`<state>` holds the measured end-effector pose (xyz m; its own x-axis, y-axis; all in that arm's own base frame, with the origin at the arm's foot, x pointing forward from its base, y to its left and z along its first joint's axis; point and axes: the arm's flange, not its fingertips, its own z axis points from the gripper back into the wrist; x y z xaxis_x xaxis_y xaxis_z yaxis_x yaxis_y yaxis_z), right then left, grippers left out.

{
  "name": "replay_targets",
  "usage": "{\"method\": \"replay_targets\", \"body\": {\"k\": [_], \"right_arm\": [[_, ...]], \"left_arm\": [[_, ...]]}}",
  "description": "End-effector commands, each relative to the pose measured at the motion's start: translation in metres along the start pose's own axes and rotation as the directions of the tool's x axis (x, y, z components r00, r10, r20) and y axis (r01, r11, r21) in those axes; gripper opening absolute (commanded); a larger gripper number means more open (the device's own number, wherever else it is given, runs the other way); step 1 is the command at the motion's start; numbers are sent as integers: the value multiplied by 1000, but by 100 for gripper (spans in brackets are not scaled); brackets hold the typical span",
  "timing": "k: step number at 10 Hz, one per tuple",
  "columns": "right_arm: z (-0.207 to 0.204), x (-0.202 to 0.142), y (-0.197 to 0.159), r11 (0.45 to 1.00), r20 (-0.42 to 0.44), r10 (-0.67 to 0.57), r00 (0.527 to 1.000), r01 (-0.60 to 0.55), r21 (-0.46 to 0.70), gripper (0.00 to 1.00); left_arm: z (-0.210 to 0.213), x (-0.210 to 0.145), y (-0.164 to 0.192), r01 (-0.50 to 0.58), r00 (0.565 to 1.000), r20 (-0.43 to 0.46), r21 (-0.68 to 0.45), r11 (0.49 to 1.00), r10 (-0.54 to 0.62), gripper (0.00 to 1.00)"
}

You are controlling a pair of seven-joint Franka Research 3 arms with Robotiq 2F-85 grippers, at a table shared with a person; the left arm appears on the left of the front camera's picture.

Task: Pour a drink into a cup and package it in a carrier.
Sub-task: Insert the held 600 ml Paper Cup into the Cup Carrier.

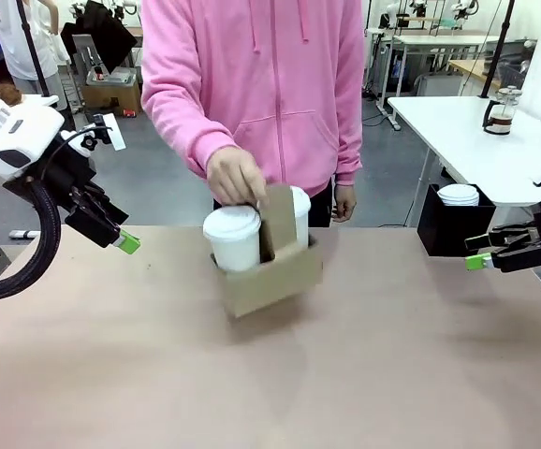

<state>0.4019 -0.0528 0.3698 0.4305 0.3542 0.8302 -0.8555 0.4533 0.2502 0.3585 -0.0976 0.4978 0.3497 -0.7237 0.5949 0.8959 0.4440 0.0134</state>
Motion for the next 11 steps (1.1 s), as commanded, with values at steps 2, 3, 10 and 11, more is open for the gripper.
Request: {"method": "replay_targets", "body": {"k": [2,3,10,11], "right_arm": [[2,2,-2,1000,5,4,1000,-4,9,100],[2,2,-2,1000,5,4,1000,-4,9,100],[2,2,-2,1000,5,4,1000,-4,9,100],[2,2,-2,1000,5,4,1000,-4,9,100]], "left_arm": [[0,0,0,-4,1000,18,-14,1000,4,100],[0,0,0,-4,1000,18,-14,1000,4,100],[0,0,0,-4,1000,18,-14,1000,4,100],[0,0,0,-4,1000,18,-14,1000,4,100]]}}
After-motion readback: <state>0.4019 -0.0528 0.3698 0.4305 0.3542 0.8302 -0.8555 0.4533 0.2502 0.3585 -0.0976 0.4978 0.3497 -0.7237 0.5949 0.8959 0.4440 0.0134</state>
